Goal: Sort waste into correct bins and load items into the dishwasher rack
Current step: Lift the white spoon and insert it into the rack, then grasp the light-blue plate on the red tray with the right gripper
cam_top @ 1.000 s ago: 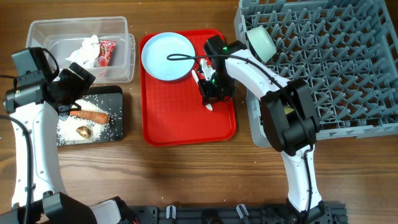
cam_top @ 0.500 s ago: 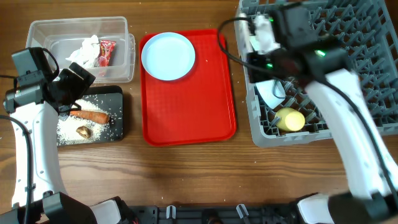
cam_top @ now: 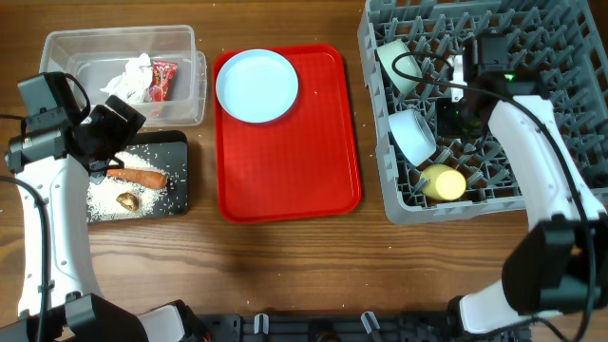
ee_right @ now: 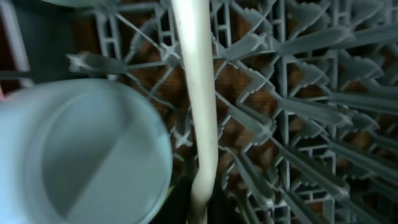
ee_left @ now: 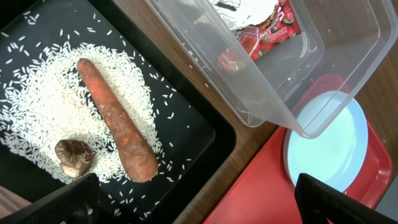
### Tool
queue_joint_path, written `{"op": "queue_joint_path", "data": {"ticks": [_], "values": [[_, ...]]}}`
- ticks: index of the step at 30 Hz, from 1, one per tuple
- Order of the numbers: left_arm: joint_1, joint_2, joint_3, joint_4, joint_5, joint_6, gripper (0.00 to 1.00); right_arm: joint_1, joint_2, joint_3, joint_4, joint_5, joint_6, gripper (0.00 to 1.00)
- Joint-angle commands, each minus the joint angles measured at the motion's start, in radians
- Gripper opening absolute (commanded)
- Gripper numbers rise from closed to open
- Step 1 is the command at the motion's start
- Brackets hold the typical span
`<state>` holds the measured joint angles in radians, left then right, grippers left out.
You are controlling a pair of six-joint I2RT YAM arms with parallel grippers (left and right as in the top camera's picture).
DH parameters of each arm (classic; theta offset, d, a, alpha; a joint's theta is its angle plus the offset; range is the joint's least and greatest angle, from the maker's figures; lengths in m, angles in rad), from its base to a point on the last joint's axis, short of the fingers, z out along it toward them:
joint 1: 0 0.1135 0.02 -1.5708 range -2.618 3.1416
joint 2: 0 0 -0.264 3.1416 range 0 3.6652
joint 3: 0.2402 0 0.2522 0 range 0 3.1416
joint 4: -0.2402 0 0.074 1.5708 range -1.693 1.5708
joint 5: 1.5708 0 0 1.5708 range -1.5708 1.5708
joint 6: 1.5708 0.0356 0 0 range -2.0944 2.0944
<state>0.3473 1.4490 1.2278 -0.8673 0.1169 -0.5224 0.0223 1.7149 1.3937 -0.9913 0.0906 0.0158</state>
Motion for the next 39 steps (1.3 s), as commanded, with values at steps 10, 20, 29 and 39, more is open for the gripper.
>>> {"op": "queue_joint_path", "data": {"ticks": [10, 20, 29, 39], "values": [[0.003, -0.014, 0.016, 0.002, 0.005, -0.010, 1.00, -0.033, 0.052, 0.114, -0.032, -0.142, 0.013, 0.71], [0.003, -0.014, 0.016, 0.002, 0.005, -0.010, 1.00, 0.245, 0.014, 0.382, 0.120, -0.368, 0.231, 0.71], [0.003, -0.014, 0.016, 0.002, 0.005, -0.010, 1.00, 0.538, 0.512, 0.382, 0.467, -0.150, 0.692, 0.35], [0.003, -0.014, 0.016, 0.002, 0.005, -0.010, 1.00, 0.541, 0.640, 0.382, 0.455, -0.154, 0.799, 0.30]]}}
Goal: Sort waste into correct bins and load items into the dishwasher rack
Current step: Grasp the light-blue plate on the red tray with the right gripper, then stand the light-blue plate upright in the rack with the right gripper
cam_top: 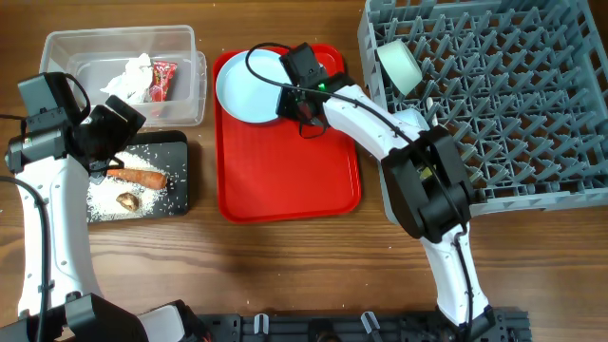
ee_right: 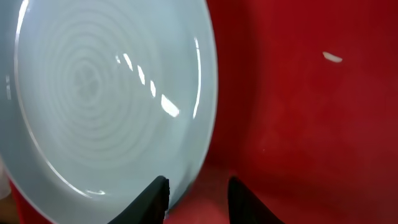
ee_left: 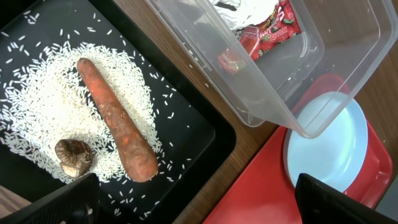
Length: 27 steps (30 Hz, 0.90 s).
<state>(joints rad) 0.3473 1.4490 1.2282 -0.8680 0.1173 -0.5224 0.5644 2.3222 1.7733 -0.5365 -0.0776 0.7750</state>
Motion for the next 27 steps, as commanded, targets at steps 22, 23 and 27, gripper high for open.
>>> {"op": "queue_joint_path", "data": {"ticks": [22, 23, 27], "values": [[0.003, -0.014, 0.016, 0.002, 0.005, -0.010, 1.00, -0.159, -0.612, 0.055, -0.446, 0.248, -0.618, 0.04], [0.003, -0.014, 0.016, 0.002, 0.005, -0.010, 1.00, -0.161, -0.661, 0.055, -0.457, 0.316, -0.618, 0.04], [0.003, -0.014, 0.016, 0.002, 0.005, -0.010, 1.00, -0.207, -0.779, 0.054, -0.526, 0.697, -0.619, 0.04]]}}
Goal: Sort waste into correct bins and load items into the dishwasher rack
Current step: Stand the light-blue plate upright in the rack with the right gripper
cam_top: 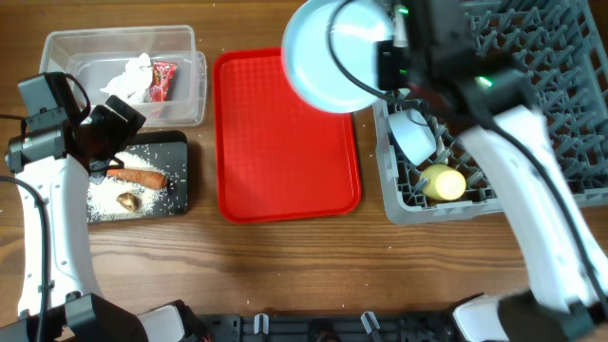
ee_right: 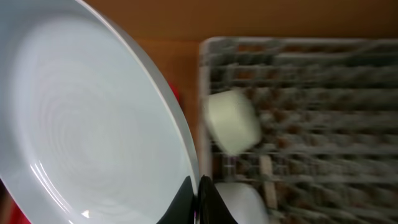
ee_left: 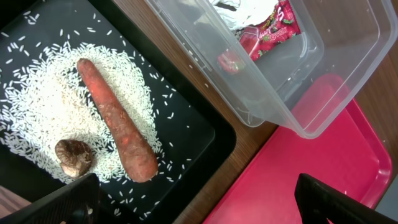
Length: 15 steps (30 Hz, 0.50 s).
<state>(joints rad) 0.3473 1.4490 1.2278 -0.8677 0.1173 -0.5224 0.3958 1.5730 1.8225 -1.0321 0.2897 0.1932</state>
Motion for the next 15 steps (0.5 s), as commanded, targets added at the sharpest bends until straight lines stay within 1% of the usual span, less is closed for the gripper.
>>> {"op": "queue_joint_path", "data": {"ticks": [1, 2, 3, 5, 6, 8, 10, 15], "values": [[0.003, -0.014, 0.016, 0.002, 0.005, -0.010, 1.00, -0.056, -0.035, 0.004, -0.051, 0.430, -0.038, 0.04], [0.003, -0.014, 0.016, 0.002, 0.005, -0.010, 1.00, -0.080, -0.031, 0.000, -0.066, 0.542, -0.074, 0.04], [0.003, -0.014, 0.016, 0.002, 0.005, -0.010, 1.00, -0.095, -0.025, -0.008, -0.059, 0.590, -0.108, 0.04], [0.003, -0.014, 0.016, 0.002, 0.005, -0.010, 1.00, -0.123, -0.016, -0.039, 0.005, 0.634, -0.198, 0.04], [0.003, -0.014, 0.016, 0.002, 0.005, -0.010, 1.00, -0.143, -0.008, -0.058, 0.051, 0.639, -0.284, 0.04], [0.003, -0.014, 0.016, 0.002, 0.005, -0.010, 1.00, -0.182, 0.026, -0.084, 0.123, 0.686, -0.411, 0.04], [0.003, -0.014, 0.016, 0.002, 0.005, -0.010, 1.00, -0.207, 0.070, -0.085, 0.146, 0.684, -0.449, 0.04], [0.003, -0.014, 0.016, 0.002, 0.005, -0.010, 1.00, -0.238, 0.209, -0.086, 0.149, 0.682, -0.481, 0.04]]}}
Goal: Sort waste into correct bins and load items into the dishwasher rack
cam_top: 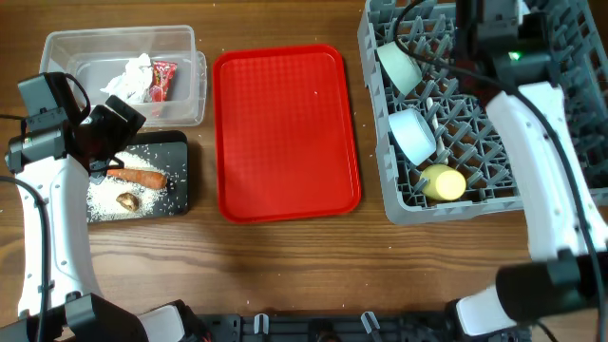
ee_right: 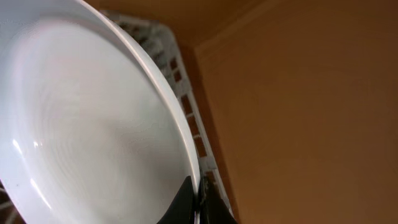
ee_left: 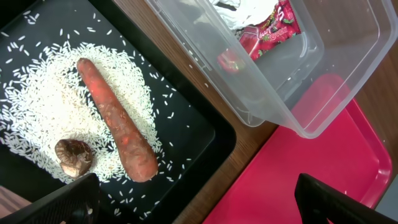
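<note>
My right gripper (ee_right: 198, 194) is shut on the rim of a white plate (ee_right: 93, 124), which stands on edge and fills the left of the right wrist view. It is at the back of the grey dishwasher rack (cam_top: 532, 142), whose edge (ee_right: 208, 163) shows behind the plate's rim. From overhead I cannot make out the plate. My left gripper (ee_left: 196, 190) hangs open and holds nothing, over the black tray (cam_top: 176, 142) with scattered rice, a carrot (ee_left: 116, 121) and a small brown lump (ee_left: 73, 155).
A clear plastic bin (cam_top: 123, 66) at the back left holds crumpled wrappers. The red tray (cam_top: 285, 133) lies bare in the middle. In the rack's left side sit two pale cups (cam_top: 399, 65) (cam_top: 413, 135) and a yellow item (cam_top: 442, 180).
My right gripper has carried the plate from above the gap between red tray and rack to the rack's back edge, and the plate now stands on edge. The left arm has not moved.
First my right gripper was down in the rack beside a cup while the plate lay on the red tray. Then it stood open at the plate's rim on the tray. Then it held the plate lifted near the rack, the tray bare. Now the plate is at the rack's back.
</note>
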### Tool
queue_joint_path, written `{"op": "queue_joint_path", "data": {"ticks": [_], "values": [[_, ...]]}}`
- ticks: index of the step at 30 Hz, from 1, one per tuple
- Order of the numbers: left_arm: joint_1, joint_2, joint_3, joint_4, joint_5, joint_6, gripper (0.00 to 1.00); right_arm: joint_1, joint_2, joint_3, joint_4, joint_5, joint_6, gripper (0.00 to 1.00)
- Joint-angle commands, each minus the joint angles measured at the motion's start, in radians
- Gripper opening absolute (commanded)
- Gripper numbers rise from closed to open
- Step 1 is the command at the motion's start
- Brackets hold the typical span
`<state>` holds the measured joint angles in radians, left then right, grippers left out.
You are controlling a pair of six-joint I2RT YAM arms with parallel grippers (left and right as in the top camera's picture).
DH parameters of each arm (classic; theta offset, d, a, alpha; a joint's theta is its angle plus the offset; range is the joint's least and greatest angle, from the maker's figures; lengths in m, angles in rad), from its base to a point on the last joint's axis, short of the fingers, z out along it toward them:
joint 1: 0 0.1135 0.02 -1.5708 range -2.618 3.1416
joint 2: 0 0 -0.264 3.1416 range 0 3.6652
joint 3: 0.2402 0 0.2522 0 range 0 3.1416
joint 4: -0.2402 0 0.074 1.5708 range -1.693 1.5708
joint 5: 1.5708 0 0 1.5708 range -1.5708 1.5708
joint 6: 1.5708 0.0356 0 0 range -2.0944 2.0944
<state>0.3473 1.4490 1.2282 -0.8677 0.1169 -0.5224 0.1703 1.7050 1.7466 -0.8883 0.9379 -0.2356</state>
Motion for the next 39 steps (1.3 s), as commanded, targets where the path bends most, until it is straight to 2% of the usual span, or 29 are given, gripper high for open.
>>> {"op": "queue_joint_path", "data": {"ticks": [1, 4, 10, 11, 13, 16, 18, 22, 24, 30, 32, 39], "values": [[0.003, -0.014, 0.016, 0.002, 0.005, -0.010, 1.00, -0.015, 0.100, -0.010, 0.005, 0.034, -0.052, 0.04], [0.003, -0.014, 0.016, 0.002, 0.005, -0.010, 1.00, -0.014, 0.161, -0.011, 0.005, 0.014, -0.050, 0.04], [0.003, -0.014, 0.016, 0.002, 0.005, -0.010, 1.00, -0.014, 0.170, -0.019, -0.009, -0.134, -0.049, 0.04], [0.003, -0.014, 0.016, 0.002, 0.005, -0.010, 1.00, -0.014, 0.170, -0.019, -0.018, -0.136, -0.049, 0.09], [0.003, -0.014, 0.016, 0.002, 0.005, -0.010, 1.00, -0.014, 0.170, -0.019, -0.030, -0.137, -0.049, 0.53], [0.003, -0.014, 0.016, 0.002, 0.005, -0.010, 1.00, -0.014, 0.170, -0.019, -0.040, -0.249, -0.031, 0.80], [0.003, -0.014, 0.016, 0.002, 0.005, -0.010, 1.00, -0.014, 0.164, -0.019, -0.052, -0.269, 0.085, 0.86], [0.003, -0.014, 0.016, 0.002, 0.005, -0.010, 1.00, -0.013, 0.093, -0.011, -0.108, -0.328, 0.113, 0.97], [0.003, -0.014, 0.016, 0.002, 0.005, -0.010, 1.00, -0.010, 0.002, -0.011, -0.135, -0.365, 0.138, 1.00], [0.003, -0.014, 0.016, 0.002, 0.005, -0.010, 1.00, 0.003, -0.431, -0.011, -0.165, -0.927, 0.138, 1.00], [0.003, -0.014, 0.016, 0.002, 0.005, -0.010, 1.00, 0.003, -0.529, -0.011, -0.165, -1.023, 0.138, 1.00], [0.003, -0.014, 0.016, 0.002, 0.005, -0.010, 1.00, 0.003, -0.740, -0.011, -0.265, -0.938, 0.131, 1.00]]}}
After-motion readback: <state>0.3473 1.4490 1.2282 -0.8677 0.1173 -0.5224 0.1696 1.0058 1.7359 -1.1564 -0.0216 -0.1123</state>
